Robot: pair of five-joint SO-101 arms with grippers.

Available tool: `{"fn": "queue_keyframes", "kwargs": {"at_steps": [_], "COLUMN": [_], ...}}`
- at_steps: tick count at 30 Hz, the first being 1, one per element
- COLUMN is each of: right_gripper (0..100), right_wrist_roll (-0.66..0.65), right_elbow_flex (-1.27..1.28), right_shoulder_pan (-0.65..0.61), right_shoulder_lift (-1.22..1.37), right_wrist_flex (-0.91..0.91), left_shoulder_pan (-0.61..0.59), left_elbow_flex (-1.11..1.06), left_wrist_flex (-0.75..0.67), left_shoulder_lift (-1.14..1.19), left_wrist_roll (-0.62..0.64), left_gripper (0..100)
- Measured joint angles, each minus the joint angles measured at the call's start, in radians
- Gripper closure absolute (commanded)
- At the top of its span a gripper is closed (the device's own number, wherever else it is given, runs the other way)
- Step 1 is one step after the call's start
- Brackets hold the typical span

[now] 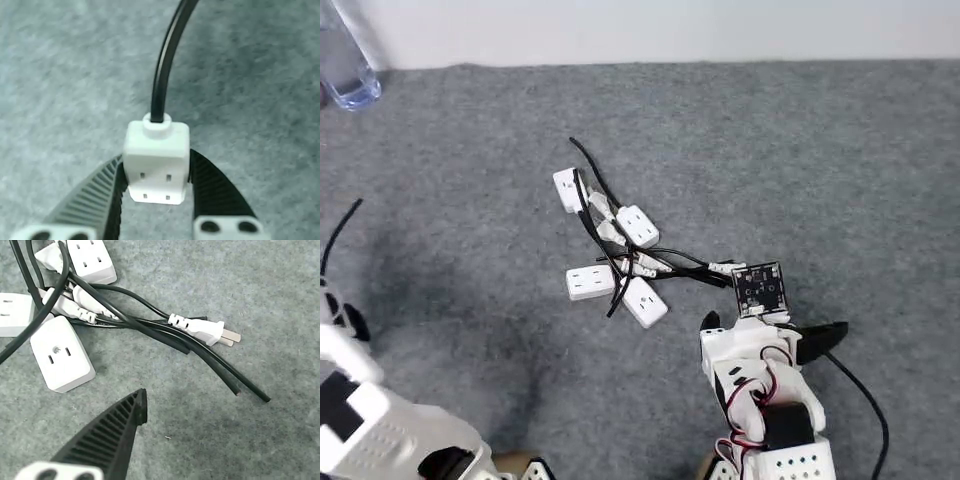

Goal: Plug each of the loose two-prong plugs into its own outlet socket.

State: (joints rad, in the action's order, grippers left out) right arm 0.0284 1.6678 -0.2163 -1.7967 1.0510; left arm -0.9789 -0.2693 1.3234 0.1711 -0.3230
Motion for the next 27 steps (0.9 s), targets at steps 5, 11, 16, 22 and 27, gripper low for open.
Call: {"fn": "queue_keyframes", "kwargs": {"at_steps": [5, 11, 16, 22, 27], "right_gripper": [29.6, 29.6, 29.6, 29.6, 29.6], "right_wrist_roll": [-0.023, -0.046, -0.046, -0.046, -0.046], "right_elbow_flex": [0.0, 0.0, 0.0, 0.0, 0.0], "right_shoulder_pan": [0.0, 0.0, 0.0, 0.0, 0.0], "right_shoulder_lift": [0.0, 0.0, 0.0, 0.0, 0.0], "right_wrist_flex": [0.0, 0.0, 0.0, 0.0, 0.0], "left_shoulder_pan": [0.071, 0.126, 0.133, 0.23, 0.506], "left_elbow_flex": [-0.038, -0.038, -0.038, 0.112, 0.18], "left_wrist_flex": [-0.018, -0.021, -0.06, 0.026, 0.167], "left_shoulder_lift": [0.0, -0.005, -0.008, -0.118, -0.218], "left_wrist_roll": [-0.008, -0.009, -0.009, -0.011, -0.012], "left_gripper": [73, 44, 43, 43, 43]}}
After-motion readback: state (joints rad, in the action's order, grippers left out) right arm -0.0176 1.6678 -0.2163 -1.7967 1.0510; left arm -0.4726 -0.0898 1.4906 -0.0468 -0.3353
